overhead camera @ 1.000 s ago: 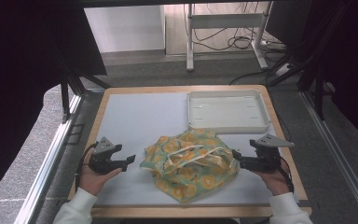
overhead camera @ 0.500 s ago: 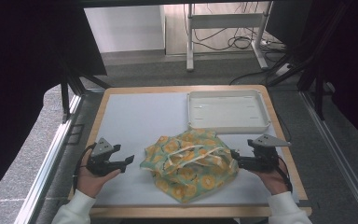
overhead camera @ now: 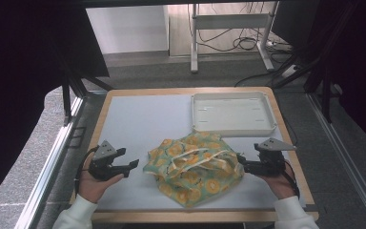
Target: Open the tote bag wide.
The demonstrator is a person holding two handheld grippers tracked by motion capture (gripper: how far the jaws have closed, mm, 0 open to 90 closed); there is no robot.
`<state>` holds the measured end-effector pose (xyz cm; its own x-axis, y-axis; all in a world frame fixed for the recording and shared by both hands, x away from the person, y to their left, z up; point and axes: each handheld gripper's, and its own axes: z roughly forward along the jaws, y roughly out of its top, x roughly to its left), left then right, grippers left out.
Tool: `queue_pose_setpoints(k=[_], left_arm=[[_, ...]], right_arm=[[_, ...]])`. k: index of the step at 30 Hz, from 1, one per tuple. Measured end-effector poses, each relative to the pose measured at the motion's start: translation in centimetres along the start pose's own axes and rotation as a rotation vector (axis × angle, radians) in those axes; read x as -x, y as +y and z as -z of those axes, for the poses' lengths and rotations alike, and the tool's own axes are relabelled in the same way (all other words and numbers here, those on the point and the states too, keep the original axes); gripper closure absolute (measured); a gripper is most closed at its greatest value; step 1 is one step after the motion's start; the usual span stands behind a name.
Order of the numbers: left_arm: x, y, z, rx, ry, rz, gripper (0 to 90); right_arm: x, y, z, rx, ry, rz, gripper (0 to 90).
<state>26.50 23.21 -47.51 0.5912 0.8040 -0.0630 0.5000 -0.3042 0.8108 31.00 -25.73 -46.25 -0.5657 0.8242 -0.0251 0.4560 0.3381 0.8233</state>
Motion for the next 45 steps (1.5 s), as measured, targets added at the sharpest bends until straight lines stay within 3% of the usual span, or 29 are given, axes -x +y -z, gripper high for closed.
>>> queue_pose_setpoints(k=[28, 45], left_arm=[[2.4, 1.5, 0.2, 0.005, -0.061, -0.037, 32.9], [5.5, 3.3, -1.3, -0.029, -0.131, -0.1, 32.2]], right_arm=[[0.3, -0.4, -0.1, -0.009, -0.008, -0.013, 21.0], [0.4, -0.3, 0.1, -0.002, -0.014, -0.018, 21.1]])
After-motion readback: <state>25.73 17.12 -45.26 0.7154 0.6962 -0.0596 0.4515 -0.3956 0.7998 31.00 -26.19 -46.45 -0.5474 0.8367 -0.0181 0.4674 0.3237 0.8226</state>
